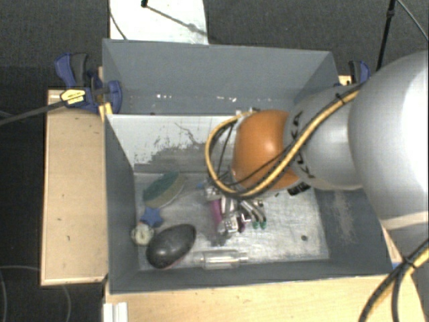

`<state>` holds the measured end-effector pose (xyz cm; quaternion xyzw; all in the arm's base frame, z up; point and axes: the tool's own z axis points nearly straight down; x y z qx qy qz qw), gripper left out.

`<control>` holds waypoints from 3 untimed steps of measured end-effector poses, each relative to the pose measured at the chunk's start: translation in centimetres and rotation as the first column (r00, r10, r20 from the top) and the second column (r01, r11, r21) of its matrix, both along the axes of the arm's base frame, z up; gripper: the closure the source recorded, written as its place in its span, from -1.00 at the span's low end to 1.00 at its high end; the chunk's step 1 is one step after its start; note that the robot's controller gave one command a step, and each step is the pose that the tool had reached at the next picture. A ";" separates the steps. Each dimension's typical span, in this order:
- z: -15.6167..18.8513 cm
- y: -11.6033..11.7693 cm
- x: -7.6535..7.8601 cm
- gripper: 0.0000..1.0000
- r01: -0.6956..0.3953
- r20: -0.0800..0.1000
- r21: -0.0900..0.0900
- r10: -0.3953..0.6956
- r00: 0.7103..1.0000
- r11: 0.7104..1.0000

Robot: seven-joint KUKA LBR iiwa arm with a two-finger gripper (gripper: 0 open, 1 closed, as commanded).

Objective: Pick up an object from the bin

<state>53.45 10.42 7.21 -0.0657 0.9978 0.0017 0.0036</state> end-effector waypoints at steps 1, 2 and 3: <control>0.2 0.1 0.1 1.00 -0.001 0.004 0.001 0.001 1.000 1.000; 14.7 0.8 0.6 1.00 -0.175 0.005 -0.003 0.175 0.985 0.985; 14.3 0.7 0.4 -1.00 -0.174 -0.004 -0.003 0.174 0.985 0.985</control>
Offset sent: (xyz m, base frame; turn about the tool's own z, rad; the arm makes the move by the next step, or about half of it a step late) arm 0.0000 0.0000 0.0000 0.0000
